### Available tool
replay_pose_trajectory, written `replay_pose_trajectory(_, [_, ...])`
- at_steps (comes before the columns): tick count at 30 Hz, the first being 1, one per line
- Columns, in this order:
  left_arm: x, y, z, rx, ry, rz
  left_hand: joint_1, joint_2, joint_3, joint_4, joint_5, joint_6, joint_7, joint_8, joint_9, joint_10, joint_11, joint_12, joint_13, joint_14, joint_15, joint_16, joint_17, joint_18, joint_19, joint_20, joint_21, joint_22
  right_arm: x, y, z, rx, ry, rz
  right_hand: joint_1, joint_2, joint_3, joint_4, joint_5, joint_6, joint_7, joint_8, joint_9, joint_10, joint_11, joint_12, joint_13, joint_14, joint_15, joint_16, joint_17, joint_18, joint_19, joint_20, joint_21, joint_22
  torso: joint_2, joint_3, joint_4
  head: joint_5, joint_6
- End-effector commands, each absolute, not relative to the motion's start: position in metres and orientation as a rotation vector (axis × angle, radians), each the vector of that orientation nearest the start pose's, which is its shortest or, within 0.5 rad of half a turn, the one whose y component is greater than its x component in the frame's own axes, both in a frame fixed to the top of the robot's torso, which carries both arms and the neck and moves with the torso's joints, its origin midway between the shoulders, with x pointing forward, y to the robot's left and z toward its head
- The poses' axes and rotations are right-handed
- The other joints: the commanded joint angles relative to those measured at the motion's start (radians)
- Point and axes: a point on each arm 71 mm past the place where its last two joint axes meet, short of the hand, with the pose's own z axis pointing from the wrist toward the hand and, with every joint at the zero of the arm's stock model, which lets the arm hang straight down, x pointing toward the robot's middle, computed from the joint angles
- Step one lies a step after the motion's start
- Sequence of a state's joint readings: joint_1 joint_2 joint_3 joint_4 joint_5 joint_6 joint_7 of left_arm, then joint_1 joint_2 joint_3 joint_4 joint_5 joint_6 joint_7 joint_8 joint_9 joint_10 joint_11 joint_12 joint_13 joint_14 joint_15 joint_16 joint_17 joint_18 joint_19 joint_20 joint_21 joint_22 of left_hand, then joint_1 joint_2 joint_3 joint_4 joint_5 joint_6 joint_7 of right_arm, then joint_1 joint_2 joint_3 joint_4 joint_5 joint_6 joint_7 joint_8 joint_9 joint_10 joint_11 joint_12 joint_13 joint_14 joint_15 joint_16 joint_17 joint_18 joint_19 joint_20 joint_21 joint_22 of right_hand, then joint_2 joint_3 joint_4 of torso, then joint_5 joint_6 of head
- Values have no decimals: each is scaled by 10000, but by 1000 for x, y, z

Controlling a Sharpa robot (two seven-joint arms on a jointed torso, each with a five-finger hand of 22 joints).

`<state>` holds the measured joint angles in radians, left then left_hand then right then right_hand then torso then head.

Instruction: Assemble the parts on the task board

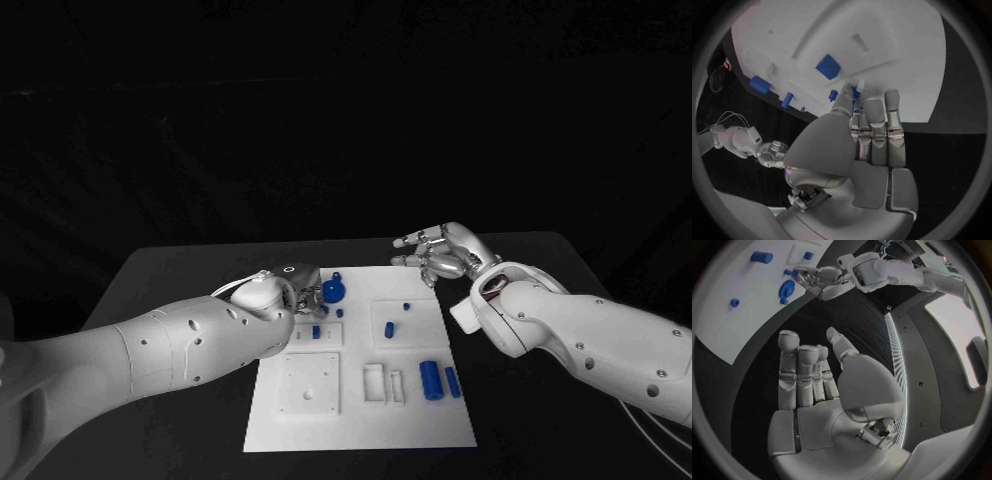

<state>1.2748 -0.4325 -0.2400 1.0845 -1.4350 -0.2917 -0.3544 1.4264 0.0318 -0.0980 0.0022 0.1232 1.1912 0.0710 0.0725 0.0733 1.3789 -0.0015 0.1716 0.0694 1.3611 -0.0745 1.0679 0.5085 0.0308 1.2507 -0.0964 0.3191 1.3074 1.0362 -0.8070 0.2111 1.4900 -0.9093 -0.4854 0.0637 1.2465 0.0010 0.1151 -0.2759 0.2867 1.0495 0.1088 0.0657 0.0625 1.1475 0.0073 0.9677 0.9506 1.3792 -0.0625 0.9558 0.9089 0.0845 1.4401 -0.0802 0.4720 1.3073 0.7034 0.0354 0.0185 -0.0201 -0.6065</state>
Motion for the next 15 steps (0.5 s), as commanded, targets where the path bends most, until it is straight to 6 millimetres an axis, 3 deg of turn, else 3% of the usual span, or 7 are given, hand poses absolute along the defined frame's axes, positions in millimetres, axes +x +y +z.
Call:
replay_pose_trajectory(1, [547, 126, -237, 1586, 18217, -3242, 2, 72, -51, -48, 43, -81, -8, -60, -18, -48, 27, -66, 10, 29, 26, -33, -4, 68, 19, 37, -24, 195, 499, -207, -167, 4880, 14703, 10469, -124, 13, 43, 6, 77, 55, 7, -43, -7, 44, -52, 37, 13, 30, -21, 61, 7, 190, 9, -18, 41, 461, 4, 3, 9, -23, -7])
replay_pose_trajectory(13, [547, 126, -243, 1849, 18944, -3111, 68, 105, -127, -137, 257, -615, 158, -110, -91, -187, 90, -99, 6, -34, 68, -52, -9, 78, -48, 72, -18, 198, 499, -207, -168, 4905, 14727, 10484, -197, 20, 41, 43, 146, 53, 5, -42, -7, 44, -52, 36, 16, 30, -21, 59, 9, 190, 8, -18, 36, 458, -5, -4, 11, -38, -2])
replay_pose_trajectory(14, [546, 126, -244, 1868, 18992, -3105, 72, 95, -134, -147, 318, -651, 166, -103, -89, -192, 92, -100, 7, -33, 71, -47, -8, 82, -51, 76, -15, 199, 499, -207, -168, 4906, 14729, 10486, -200, 20, 41, 44, 152, 53, 5, -42, -7, 43, -53, 35, 16, 31, -21, 60, 10, 190, 8, -18, 37, 459, -5, -3, 11, -43, -9])
replay_pose_trajectory(15, [546, 126, -244, 1892, 19054, -3097, 78, 79, -140, -159, 591, -684, 172, -96, -86, -192, 86, -98, 8, -38, 74, -41, -6, 88, -56, 79, -9, 201, 499, -207, -168, 4907, 14730, 10489, -210, 17, 40, 48, 177, 52, 4, -42, -7, 44, -54, 35, 17, 33, -21, 65, 15, 189, 8, -18, 38, 459, -5, -5, 11, -43, -12])
